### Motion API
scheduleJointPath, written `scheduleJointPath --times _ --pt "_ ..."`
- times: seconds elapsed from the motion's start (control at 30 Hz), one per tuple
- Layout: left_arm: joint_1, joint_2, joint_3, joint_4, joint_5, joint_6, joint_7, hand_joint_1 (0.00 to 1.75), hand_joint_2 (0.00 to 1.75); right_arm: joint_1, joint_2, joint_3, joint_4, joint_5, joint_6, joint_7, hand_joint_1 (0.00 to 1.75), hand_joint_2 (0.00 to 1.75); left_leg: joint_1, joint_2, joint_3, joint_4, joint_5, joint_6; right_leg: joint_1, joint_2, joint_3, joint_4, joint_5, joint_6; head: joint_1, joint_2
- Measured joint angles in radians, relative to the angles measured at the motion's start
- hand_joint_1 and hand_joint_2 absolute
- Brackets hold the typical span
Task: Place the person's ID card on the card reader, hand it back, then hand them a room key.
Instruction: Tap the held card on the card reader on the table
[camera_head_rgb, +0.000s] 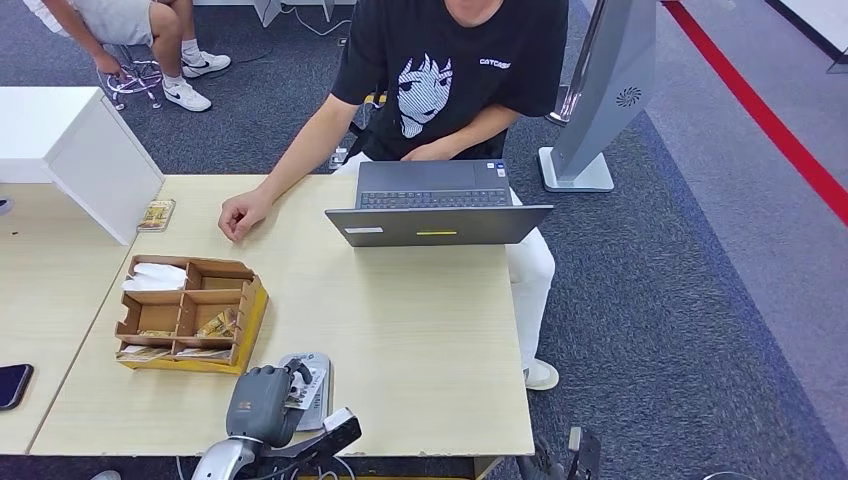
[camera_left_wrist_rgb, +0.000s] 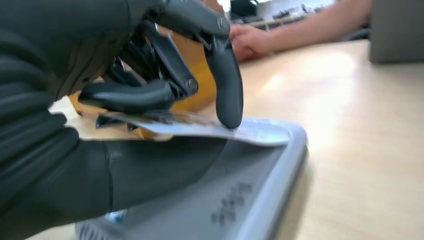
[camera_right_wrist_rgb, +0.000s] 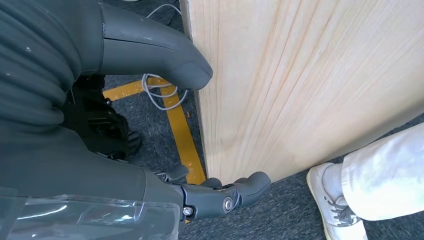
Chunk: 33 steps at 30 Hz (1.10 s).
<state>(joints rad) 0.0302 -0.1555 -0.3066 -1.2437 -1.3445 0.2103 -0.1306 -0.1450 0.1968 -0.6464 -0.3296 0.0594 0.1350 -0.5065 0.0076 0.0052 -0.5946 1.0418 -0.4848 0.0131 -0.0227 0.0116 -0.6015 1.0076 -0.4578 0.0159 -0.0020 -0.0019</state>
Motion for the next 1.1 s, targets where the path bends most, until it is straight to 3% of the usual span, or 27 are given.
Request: scheduleJointPath --times 0.27,0.5,0.67,0.97,1.1 --pt "-0.023 -0.004 0.001 -0.086 -0.058 0.022 0.007 1.75 1.75 0.001 0.000 0.009 0.000 0.008 0.000 -0.001 0.00 1.75 0.000 0.000 -0.001 0.000 0.000 0.000 0.000 0.000 -0.001 0.000 0.001 0.000 0.000 0.000" --pt "-0.125 0.003 0.023 -0.184 -0.116 0.007 0.041 1.75 1.75 0.000 0.000 0.021 0.000 0.019 0.002 0.004 0.00 1.75 0.001 0.000 -0.001 0.000 0.001 -0.001 0.000 0.001 -0.001 0.000 0.002 0.000 0.000 0.000" --pt "-0.187 0.018 0.038 -0.193 -0.142 0.002 0.051 1.75 1.75 0.000 0.000 0.027 0.000 0.022 0.003 0.009 0.00 1.75 0.002 0.001 -0.001 0.000 0.002 -0.002 0.001 0.002 -0.001 0.001 0.003 -0.002 0.000 0.000" --pt "-0.218 0.032 0.049 -0.192 -0.158 0.001 0.062 1.75 1.75 0.000 0.000 0.034 0.000 0.028 0.004 0.011 0.00 1.75 0.003 0.001 -0.001 0.000 0.002 -0.003 0.001 0.002 -0.002 0.001 0.003 -0.002 0.000 0.000" --pt "-0.279 0.066 0.053 -0.174 -0.188 -0.002 0.141 1.75 1.75 -0.001 0.000 0.044 0.000 0.037 0.004 0.020 0.00 1.75 0.004 0.002 -0.001 0.000 0.003 -0.004 0.003 0.003 -0.003 0.001 0.004 -0.004 0.000 0.000"
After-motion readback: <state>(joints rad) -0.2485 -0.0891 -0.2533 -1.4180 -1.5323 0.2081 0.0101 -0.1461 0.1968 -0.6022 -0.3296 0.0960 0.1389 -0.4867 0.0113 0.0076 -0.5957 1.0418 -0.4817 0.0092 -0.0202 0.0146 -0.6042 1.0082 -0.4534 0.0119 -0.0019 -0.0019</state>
